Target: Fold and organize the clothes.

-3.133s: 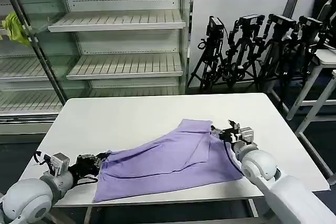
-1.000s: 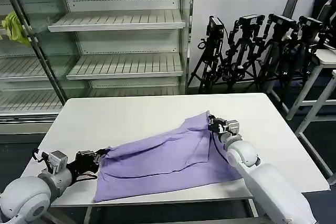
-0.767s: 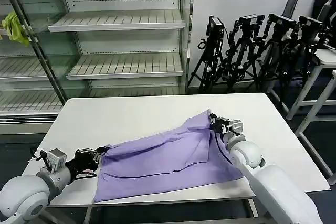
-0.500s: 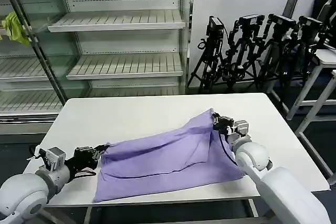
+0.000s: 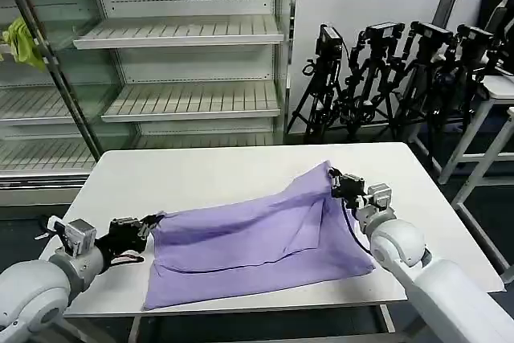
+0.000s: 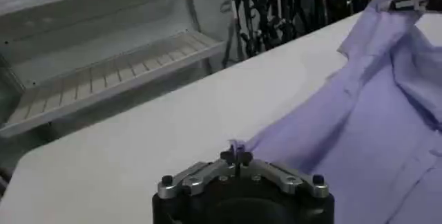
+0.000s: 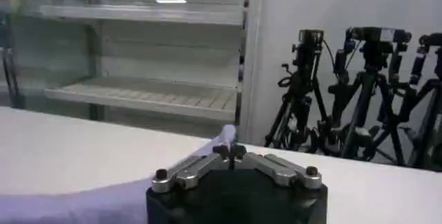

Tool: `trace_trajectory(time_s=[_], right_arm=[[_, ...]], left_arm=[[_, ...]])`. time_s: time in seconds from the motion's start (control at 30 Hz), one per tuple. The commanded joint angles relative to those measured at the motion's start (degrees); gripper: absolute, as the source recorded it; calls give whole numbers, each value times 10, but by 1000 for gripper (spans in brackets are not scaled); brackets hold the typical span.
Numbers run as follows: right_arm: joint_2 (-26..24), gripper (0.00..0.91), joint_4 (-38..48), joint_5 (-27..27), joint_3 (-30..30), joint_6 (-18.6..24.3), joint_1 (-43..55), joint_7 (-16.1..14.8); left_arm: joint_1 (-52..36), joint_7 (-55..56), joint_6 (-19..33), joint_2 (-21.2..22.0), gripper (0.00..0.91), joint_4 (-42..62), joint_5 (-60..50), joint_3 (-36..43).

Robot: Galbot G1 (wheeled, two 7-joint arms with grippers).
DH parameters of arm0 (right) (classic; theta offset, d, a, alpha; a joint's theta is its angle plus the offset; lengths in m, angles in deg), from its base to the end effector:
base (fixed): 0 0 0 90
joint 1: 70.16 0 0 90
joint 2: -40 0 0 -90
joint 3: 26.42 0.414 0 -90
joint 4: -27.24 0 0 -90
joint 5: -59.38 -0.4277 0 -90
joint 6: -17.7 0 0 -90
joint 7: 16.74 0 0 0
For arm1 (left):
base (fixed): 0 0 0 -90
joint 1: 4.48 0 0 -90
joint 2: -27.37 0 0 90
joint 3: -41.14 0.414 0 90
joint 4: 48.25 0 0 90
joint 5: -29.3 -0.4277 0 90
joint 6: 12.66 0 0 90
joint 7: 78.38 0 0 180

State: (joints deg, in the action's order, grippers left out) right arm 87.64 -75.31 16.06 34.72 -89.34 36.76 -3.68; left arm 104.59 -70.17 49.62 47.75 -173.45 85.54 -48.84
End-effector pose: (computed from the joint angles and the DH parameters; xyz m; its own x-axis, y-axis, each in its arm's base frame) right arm 0.4584 -0.0674 -0.2505 -0.9448 -0.2705 0.1850 -0.2880 0.9547 -0.0749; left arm 0.3112 0.1569 -0.1694 -0.8102 0.2923 0.5080 0.4347 0.8811 0.1864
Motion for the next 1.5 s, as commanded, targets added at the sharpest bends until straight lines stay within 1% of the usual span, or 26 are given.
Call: trace_trajectory(time_s=[0.03,0.33,0.53,0.63,0.67,1.0,1.5], right_arm=[[-25,0,-32,0,3,2,-19,0],[-65,0,-55,10,1,13,-54,1],[-70,0,-51,22,0,21,-66,1],[-72,0,-54,23,1,21,-67,1],[-73,0,-56,24,0,21,-68,1],[-76,0,-64,38,1,22,-85,0],[-115,0,-93,55,7,34,-144,5]], left_arm=[[22,23,-13,-3,50,-24,28,-3],[31,43,-46,-3,50,-31,59,0],[34,44,-46,2,50,-26,55,-3],[35,43,-46,3,40,-27,53,-4],[35,43,-46,4,50,-27,52,-4],[44,41,-44,9,50,-30,38,-3],[50,42,-44,11,50,-24,32,-5]])
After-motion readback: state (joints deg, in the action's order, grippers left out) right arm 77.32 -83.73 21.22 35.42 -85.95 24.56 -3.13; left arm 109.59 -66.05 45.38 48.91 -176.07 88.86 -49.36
